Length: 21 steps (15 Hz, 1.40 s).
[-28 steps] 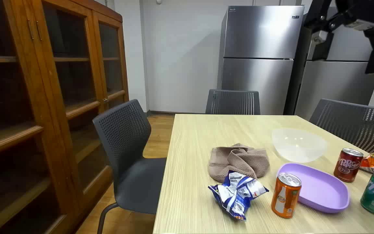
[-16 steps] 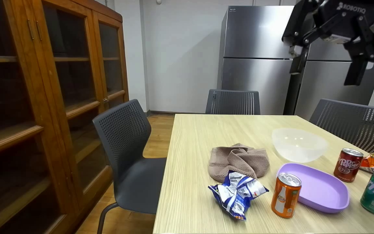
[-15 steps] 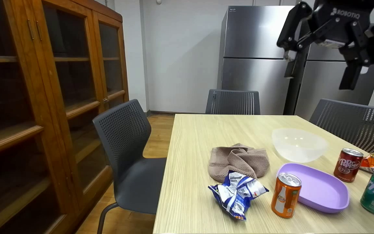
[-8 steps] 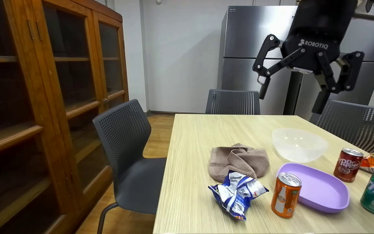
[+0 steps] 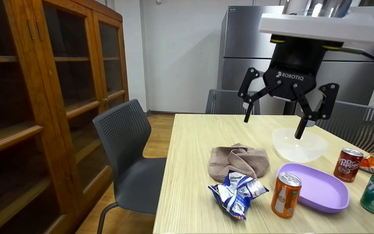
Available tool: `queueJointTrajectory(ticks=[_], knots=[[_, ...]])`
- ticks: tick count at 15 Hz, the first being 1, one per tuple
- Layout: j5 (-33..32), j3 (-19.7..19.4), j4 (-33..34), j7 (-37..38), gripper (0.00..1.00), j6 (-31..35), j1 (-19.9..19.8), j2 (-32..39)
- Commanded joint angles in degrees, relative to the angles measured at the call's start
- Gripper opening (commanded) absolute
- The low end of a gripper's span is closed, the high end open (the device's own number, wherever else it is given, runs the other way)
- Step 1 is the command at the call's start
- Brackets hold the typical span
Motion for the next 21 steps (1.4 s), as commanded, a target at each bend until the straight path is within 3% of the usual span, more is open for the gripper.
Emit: queueJointTrajectory(ticks=[1, 8, 9, 16, 21], knots=[[-2.3, 2.0, -0.1, 7.0, 1.0, 5.3, -0.2, 4.6], [-8.2, 1.2, 1.5, 15.5, 1.0, 8.5, 0.0, 12.8], [-6.6, 0.0, 0.0, 12.7, 1.0, 8.6, 1.2, 11.0], [-7.3, -0.1, 0.6, 13.8, 1.0, 8.6, 1.2, 12.5], [-5.7, -0.7, -0.7, 11.8, 1.0, 15.0, 2.0, 14.3]])
